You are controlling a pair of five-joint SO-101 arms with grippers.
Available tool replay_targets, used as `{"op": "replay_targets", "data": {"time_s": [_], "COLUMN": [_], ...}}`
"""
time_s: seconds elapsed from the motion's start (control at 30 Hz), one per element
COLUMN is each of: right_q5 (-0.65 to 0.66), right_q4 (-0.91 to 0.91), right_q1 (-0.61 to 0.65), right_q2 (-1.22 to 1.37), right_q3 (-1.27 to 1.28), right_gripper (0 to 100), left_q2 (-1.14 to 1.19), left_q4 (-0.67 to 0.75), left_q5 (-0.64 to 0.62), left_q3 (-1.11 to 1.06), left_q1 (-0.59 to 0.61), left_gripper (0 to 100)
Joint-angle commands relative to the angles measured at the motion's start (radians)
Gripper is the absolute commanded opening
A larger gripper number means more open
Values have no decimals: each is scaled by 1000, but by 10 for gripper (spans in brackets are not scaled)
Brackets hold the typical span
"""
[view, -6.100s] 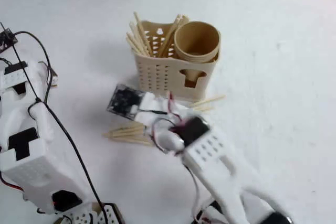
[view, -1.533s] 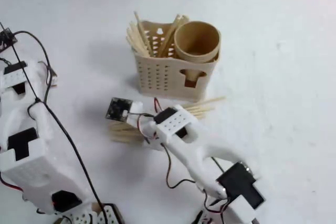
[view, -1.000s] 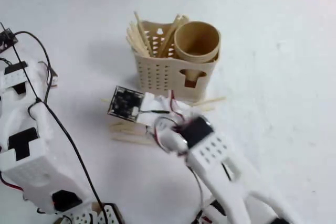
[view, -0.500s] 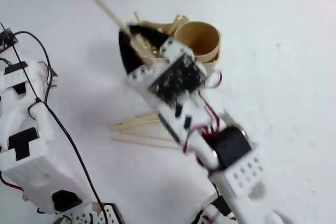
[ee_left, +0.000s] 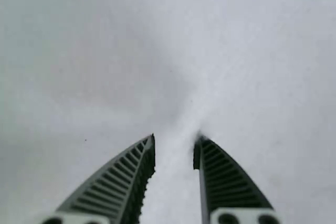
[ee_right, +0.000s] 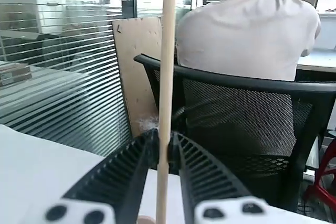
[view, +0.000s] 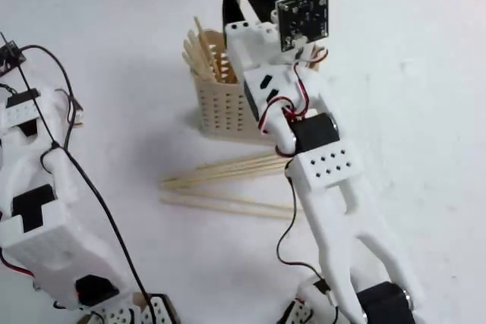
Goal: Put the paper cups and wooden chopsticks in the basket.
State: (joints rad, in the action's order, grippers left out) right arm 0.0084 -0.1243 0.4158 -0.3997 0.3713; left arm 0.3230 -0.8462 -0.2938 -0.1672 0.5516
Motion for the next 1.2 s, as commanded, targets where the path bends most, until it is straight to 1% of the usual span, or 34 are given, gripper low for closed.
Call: {"op": "replay_targets", "data": {"time_s": [0.0,0.07,0.17,0.23,0.43,0.47,0.53,0.67,0.73,0.8,0.83,0.9,0.97,1.03,1.17], "right_q5": [-15,-15,-17,-17,-17,-17,-17,-6,110,249,288,295,301,334,549], "right_q4": [-7,-24,-47,-67,-85,-116,-243,-610,-760,-895,-958,-1092,-1185,-1216,-1164], "right_q1": [-5,-4,-5,-4,-4,-4,-4,-2,1,56,88,153,199,226,312], "right_q2": [-10,-10,-10,-10,-13,-22,-61,-186,-259,-314,-334,-346,-334,-303,-185], "right_q3": [-49,-49,-49,-52,-49,-49,-48,-54,-54,-52,-46,-40,-28,18,215], "right_gripper": [19,41,126,153,94,78,51,35,33,35,35,36,38,67,143], "left_q2": [-4,-4,-4,-4,-4,-4,-4,-4,-4,-4,-4,-4,-4,-4,-4], "left_q4": [5,5,5,5,5,5,5,5,5,5,5,5,5,5,5], "left_q5": [11,11,11,11,11,11,11,11,11,11,11,11,11,11,11], "left_q3": [44,44,44,44,44,44,44,44,44,44,46,46,48,48,46], "left_q1": [-13,-13,-13,-13,-13,-13,-13,-13,-13,-13,-13,-13,-13,-13,-13], "left_gripper": [139,139,139,139,139,139,139,139,139,139,139,139,139,139,139]}}
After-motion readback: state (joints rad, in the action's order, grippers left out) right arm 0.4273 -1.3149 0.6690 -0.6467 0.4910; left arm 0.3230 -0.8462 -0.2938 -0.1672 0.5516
